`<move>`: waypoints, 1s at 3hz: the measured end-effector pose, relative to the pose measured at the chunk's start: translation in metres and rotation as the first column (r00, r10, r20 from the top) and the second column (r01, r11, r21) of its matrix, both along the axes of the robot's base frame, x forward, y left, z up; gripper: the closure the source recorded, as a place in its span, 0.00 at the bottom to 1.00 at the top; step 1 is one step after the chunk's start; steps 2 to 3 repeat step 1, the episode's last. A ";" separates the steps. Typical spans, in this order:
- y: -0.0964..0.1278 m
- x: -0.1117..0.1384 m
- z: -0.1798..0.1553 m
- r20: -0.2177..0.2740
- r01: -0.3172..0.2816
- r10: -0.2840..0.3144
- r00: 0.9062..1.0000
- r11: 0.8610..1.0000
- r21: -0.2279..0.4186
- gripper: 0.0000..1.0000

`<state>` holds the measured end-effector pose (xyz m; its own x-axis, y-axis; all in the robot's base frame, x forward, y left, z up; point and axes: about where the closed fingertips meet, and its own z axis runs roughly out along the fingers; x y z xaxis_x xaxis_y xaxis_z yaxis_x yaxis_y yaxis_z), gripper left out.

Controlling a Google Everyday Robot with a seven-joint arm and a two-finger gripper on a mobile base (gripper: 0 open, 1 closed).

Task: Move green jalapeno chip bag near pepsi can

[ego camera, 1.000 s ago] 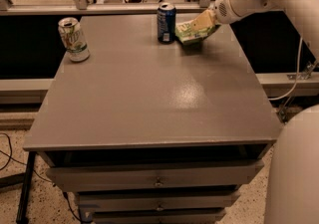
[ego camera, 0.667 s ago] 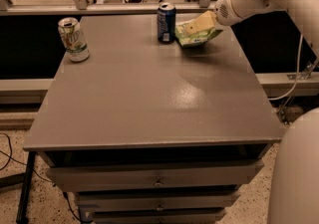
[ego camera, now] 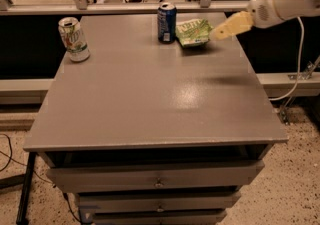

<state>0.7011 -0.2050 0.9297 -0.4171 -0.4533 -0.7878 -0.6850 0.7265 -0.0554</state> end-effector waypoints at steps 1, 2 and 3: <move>-0.033 -0.011 -0.003 0.036 0.001 0.001 0.999 0.999 -0.044 0.00; -0.033 -0.011 -0.003 0.036 0.001 0.001 0.999 0.999 -0.044 0.00; -0.033 -0.011 -0.003 0.036 0.001 0.001 0.999 0.999 -0.044 0.00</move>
Offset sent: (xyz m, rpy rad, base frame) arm 0.0000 0.0000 0.0000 0.0000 0.0000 0.0000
